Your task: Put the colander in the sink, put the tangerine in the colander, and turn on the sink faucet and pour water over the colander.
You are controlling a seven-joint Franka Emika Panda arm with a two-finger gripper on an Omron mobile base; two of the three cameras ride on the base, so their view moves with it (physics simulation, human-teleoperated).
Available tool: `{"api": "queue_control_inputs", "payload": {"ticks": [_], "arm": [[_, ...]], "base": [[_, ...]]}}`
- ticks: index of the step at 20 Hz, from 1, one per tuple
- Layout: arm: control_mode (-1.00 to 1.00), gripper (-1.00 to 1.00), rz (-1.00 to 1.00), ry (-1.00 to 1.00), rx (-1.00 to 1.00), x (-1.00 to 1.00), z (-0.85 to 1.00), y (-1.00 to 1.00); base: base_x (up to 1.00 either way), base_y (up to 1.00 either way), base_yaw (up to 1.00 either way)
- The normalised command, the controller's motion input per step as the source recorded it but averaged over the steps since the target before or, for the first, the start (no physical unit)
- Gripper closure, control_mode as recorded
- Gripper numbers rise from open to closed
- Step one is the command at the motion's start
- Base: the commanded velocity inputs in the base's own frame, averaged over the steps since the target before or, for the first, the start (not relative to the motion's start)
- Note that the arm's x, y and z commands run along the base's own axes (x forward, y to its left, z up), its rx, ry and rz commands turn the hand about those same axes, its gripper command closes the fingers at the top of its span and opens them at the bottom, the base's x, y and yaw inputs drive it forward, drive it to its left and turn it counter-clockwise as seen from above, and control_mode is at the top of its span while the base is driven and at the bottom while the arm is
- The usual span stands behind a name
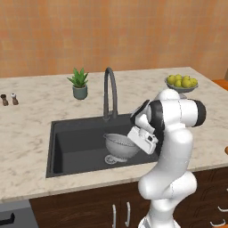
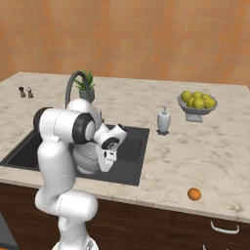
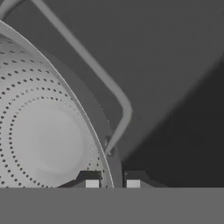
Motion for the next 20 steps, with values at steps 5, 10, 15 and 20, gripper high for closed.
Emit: {"api": "queue_control_inputs", "payload": {"ticks": [5, 10, 15, 20], "arm": [[-1.0, 1.0, 0.08, -0.3, -0.04, 0.16, -0.7, 0.2], [-1.0, 1.0, 0.08, -0.13, -0.08, 0.16, -0.84, 0.28], [-1.0, 1.0, 0.08, -0.21, 0.0, 0.25, -0.61, 0.05], [-1.0, -1.0, 0.03, -0.24, -0.06, 0.09, -0.23, 0.54]], "base": [[0.0, 0.0, 0.0], [0.0, 0.0, 0.0], [0.0, 0.0, 0.0], [0.0, 0.0, 0.0]]}}
